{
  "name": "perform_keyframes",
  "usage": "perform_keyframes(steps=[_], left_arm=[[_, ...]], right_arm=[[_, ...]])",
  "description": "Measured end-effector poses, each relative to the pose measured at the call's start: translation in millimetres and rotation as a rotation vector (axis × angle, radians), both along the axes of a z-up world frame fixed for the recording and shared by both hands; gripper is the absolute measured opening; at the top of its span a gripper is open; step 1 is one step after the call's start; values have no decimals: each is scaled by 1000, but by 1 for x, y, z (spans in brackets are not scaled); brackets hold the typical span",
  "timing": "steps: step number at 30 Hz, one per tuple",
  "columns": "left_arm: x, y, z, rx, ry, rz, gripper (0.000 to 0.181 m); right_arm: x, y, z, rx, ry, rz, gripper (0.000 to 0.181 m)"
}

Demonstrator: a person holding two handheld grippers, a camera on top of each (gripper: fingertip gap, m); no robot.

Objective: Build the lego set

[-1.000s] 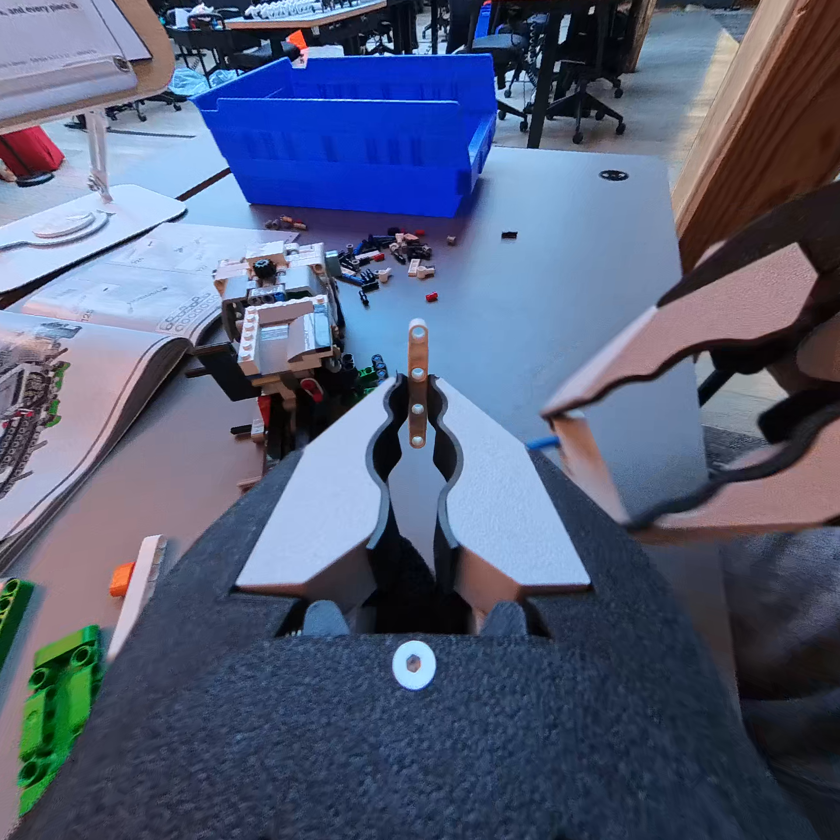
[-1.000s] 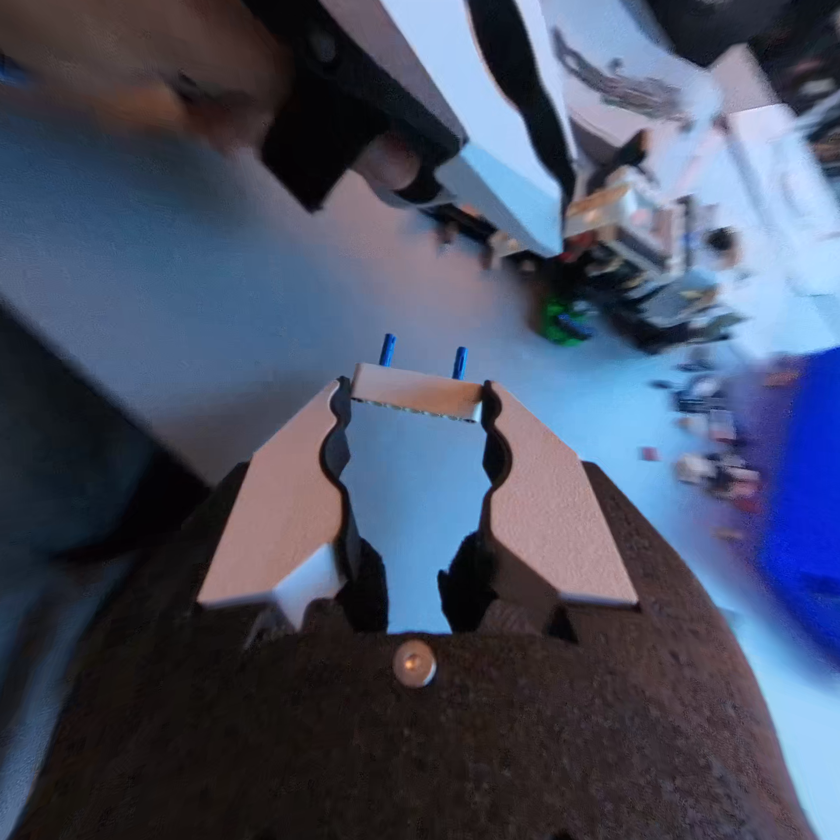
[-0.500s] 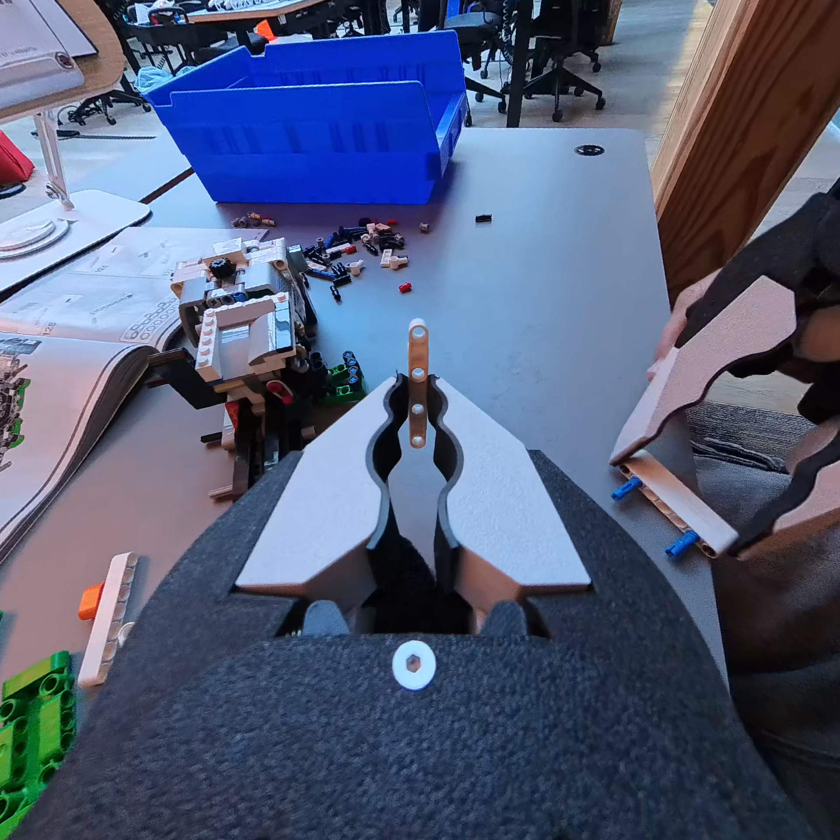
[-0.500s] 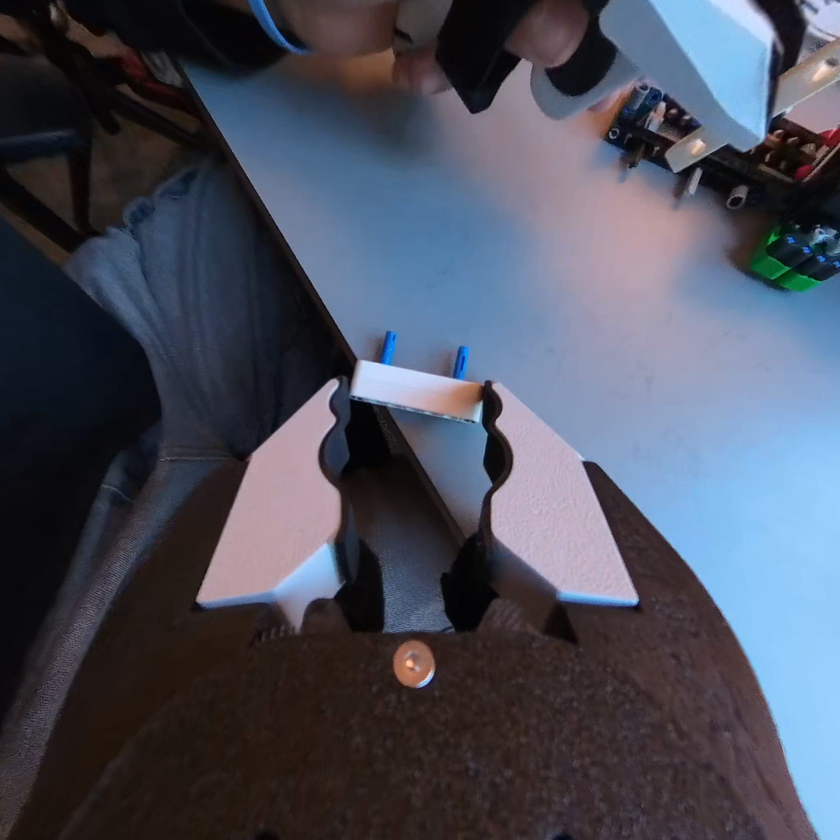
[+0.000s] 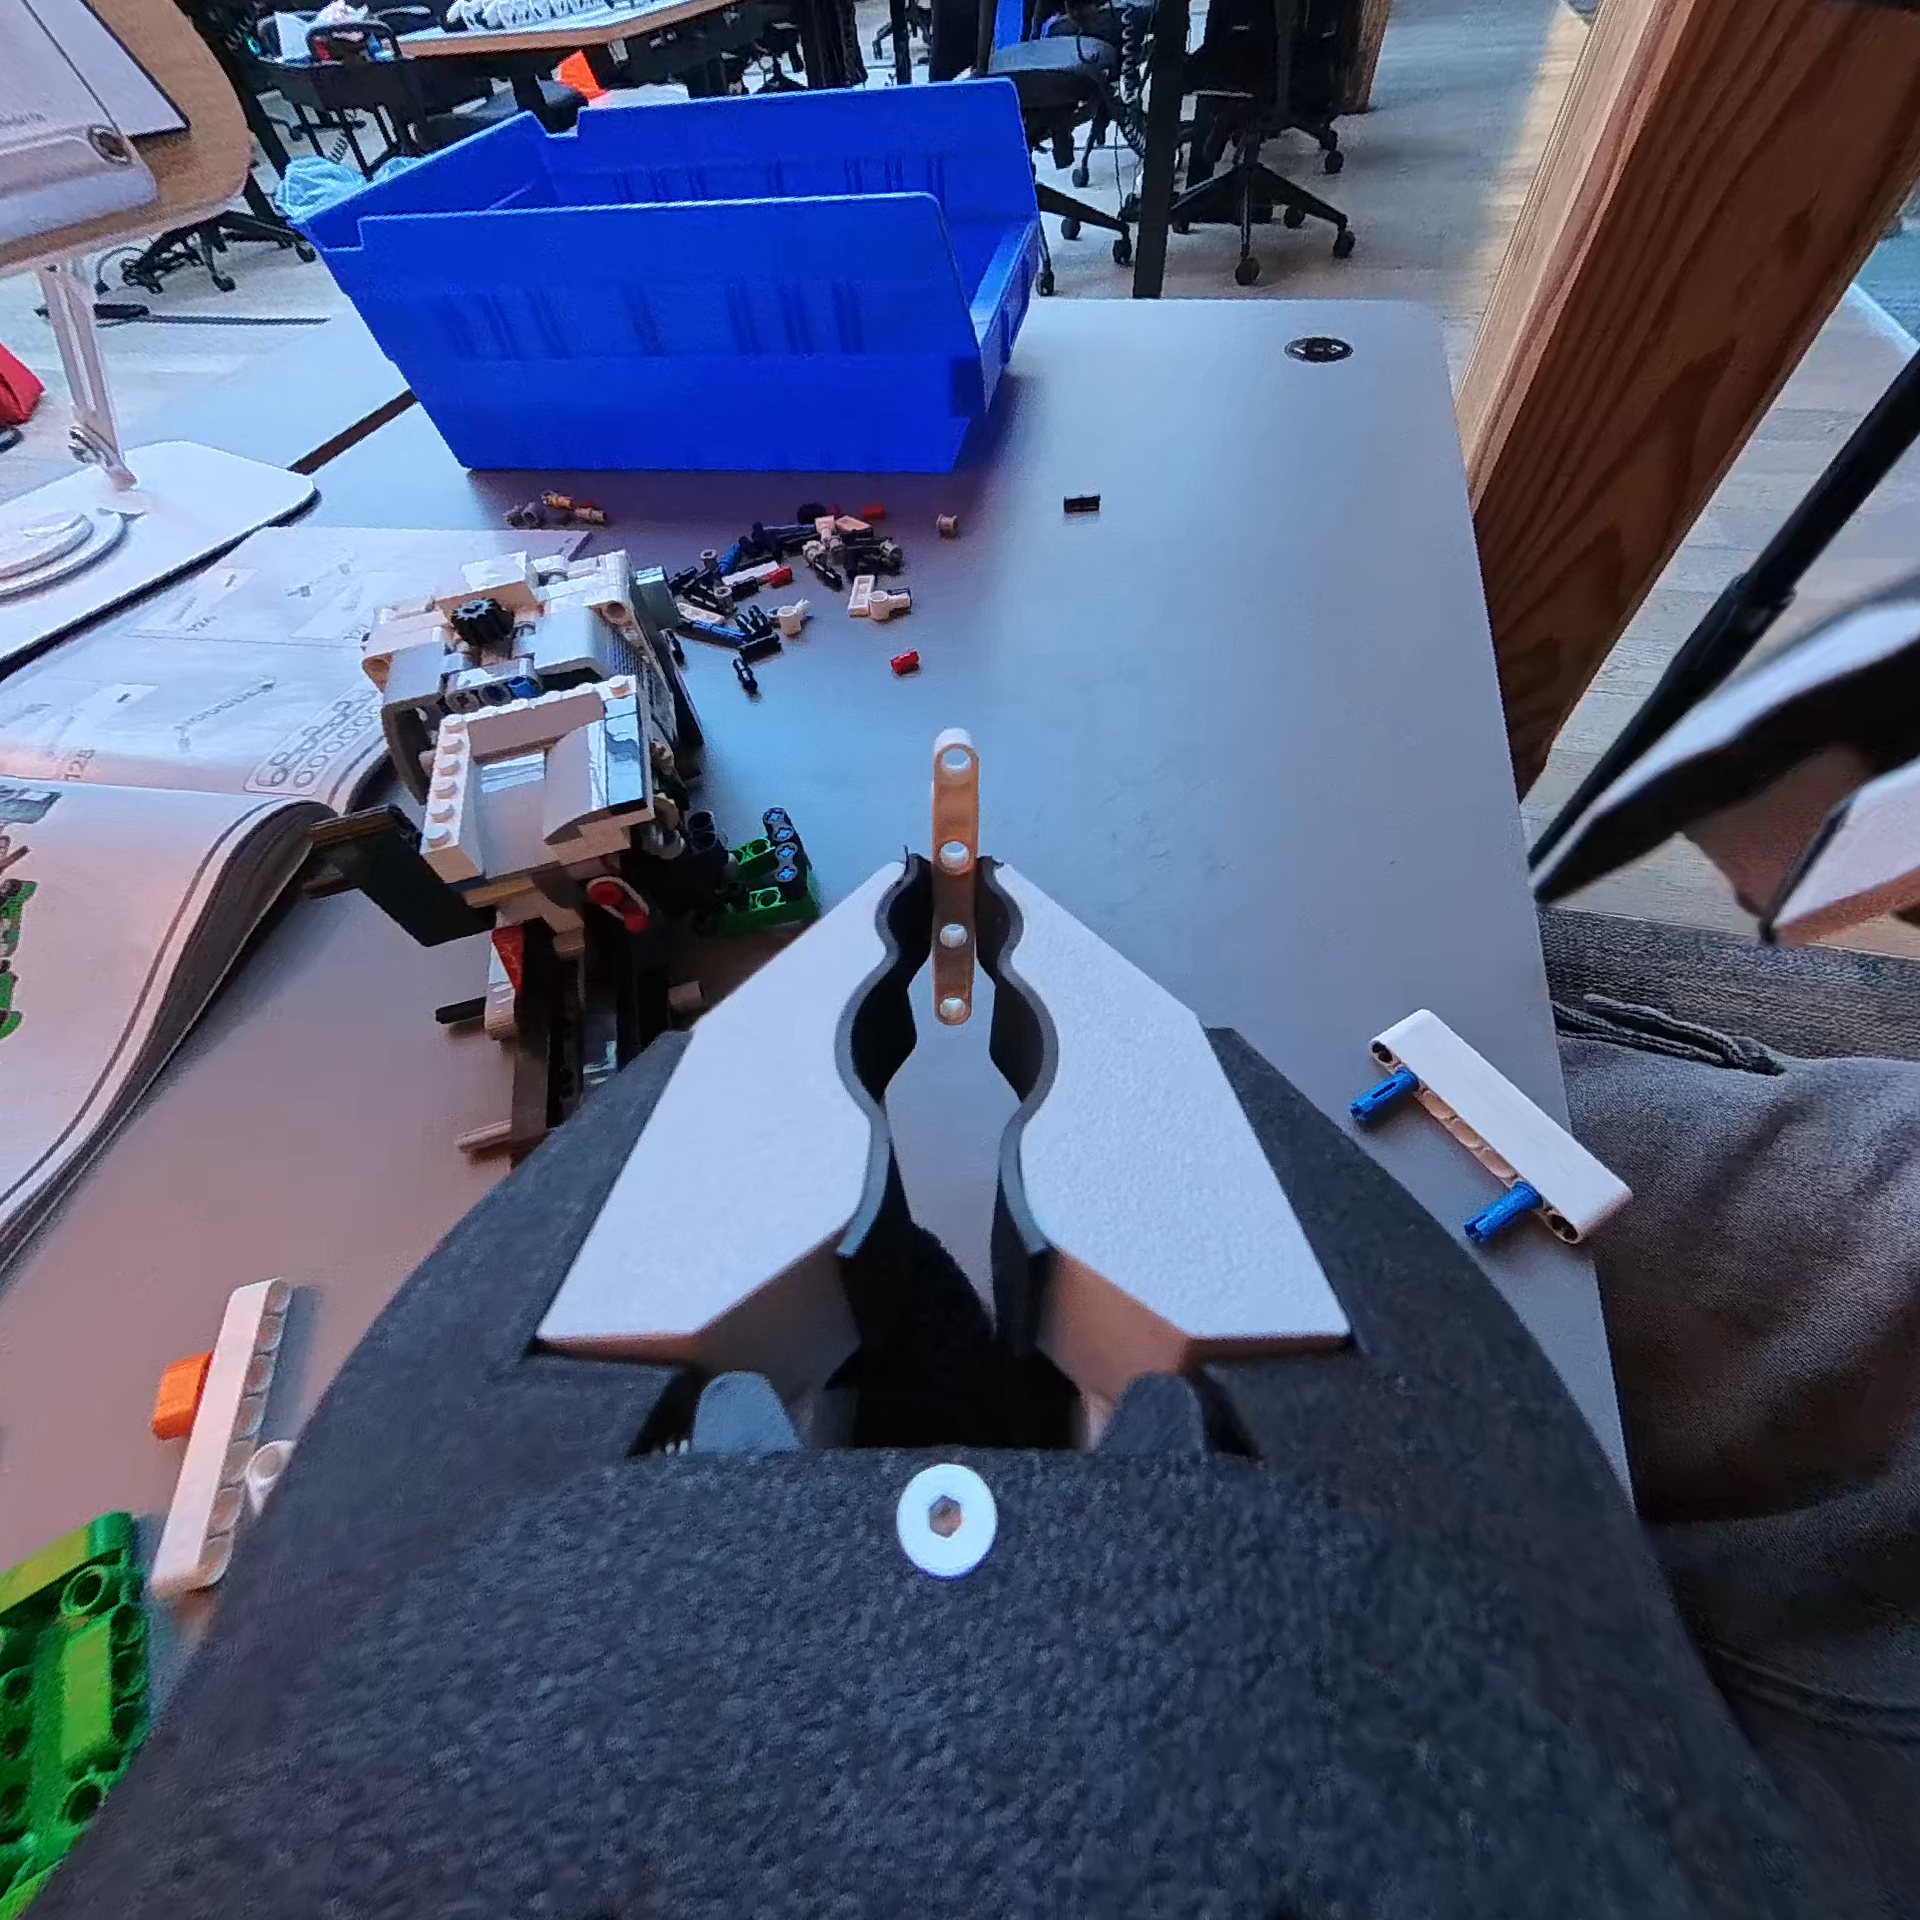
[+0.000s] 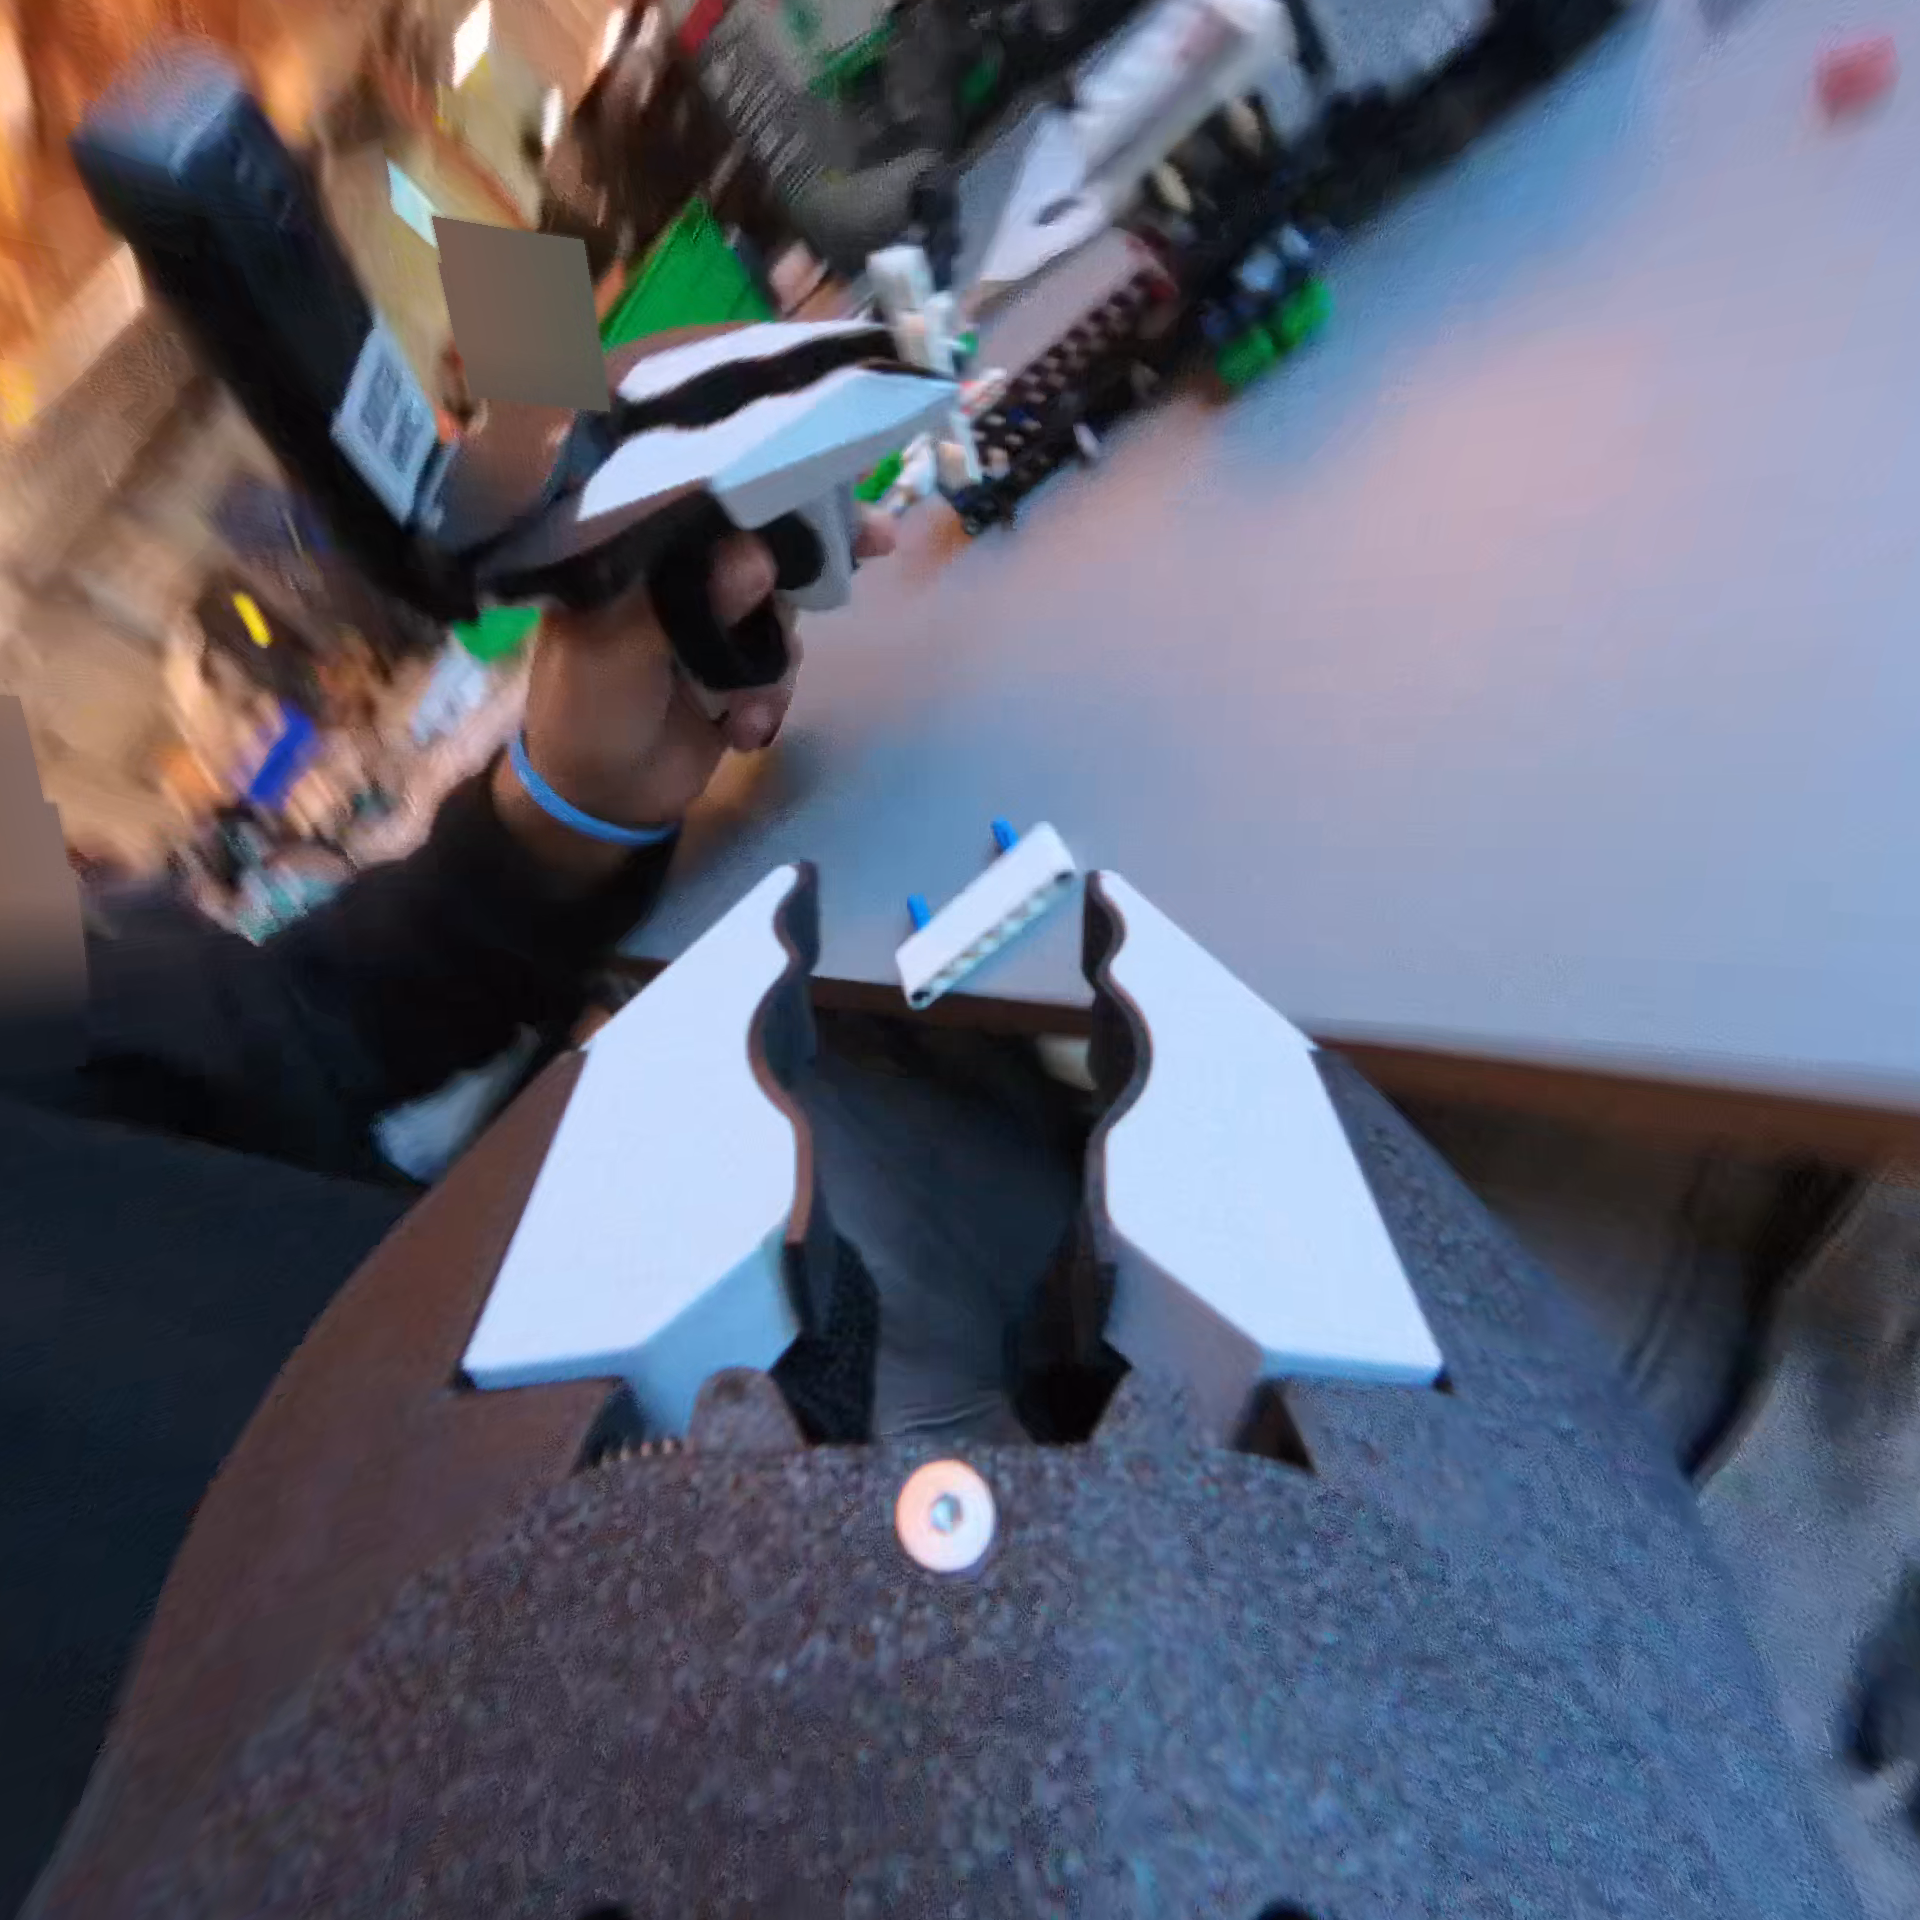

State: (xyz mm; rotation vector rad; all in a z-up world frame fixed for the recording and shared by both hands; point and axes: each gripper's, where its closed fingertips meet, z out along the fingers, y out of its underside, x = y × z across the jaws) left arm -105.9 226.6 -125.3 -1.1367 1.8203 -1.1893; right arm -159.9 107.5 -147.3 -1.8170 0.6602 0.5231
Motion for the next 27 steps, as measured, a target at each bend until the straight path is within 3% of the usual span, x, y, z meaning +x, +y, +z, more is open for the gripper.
perform_keyframes(steps=[3,6,11,15,17,21,27], left_arm=[[0,-2,-1,3,2,-8,6],[0,-3,-2,0,5,-12,6],[0,1,1,-5,-2,-2,6],[1,2,0,-8,3,1,6],[0,1,0,-12,6,-3,6],[0,-2,0,7,-1,-9,6],[-1,-3,0,8,-4,-13,6]], right_arm=[[-11,-19,-31,-46,163,-187,61],[-36,7,-35,56,522,-150,86],[-28,26,-53,101,718,-208,89],[-19,26,-68,84,764,-253,69],[-25,24,-71,66,753,-218,68],[-26,15,-62,96,744,-209,51],[-31,6,-44,180,756,-151,9]])
